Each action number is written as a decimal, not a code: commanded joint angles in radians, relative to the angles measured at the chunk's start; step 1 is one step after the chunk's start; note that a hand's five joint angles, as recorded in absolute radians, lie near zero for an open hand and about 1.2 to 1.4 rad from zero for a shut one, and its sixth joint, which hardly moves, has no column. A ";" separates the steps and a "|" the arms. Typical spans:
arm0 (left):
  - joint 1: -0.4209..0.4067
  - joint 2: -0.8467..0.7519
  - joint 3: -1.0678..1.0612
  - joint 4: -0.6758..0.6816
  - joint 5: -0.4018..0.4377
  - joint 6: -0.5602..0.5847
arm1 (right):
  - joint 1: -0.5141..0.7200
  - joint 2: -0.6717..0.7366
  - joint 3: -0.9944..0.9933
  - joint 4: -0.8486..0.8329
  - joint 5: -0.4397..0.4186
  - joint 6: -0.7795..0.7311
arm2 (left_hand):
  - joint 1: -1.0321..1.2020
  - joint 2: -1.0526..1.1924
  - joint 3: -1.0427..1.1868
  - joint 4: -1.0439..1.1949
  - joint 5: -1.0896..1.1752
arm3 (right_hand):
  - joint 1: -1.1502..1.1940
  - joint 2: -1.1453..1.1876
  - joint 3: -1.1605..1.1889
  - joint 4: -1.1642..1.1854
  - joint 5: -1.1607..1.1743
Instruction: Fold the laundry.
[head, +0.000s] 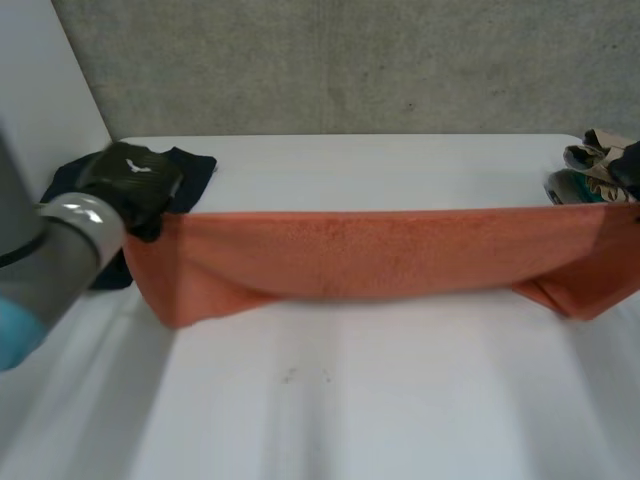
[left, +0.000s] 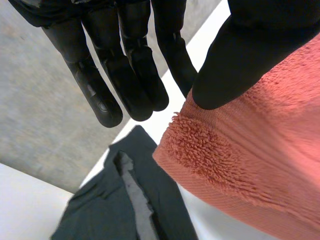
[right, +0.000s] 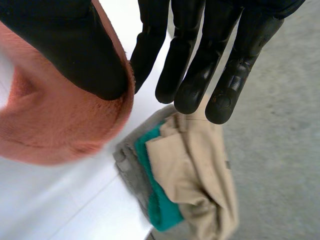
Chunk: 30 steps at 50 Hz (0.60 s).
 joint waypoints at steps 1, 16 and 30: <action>-0.001 -0.341 0.336 0.123 -0.001 0.012 | 0.097 0.227 -0.109 -0.306 0.067 0.070 | 0.299 0.199 0.203 0.193 0.219 | 0.403 0.214 0.211 0.207 0.228; 0.017 -0.364 0.734 0.734 0.008 -0.094 | 0.195 0.239 -0.361 -1.029 0.182 0.314 | 0.299 0.199 0.203 0.193 0.219 | 0.403 0.214 0.211 0.207 0.228; 0.045 -0.212 0.209 0.691 0.014 -0.149 | 0.195 0.247 -0.130 -0.941 0.095 0.340 | 0.299 0.199 0.203 0.193 0.219 | 0.403 0.214 0.211 0.207 0.228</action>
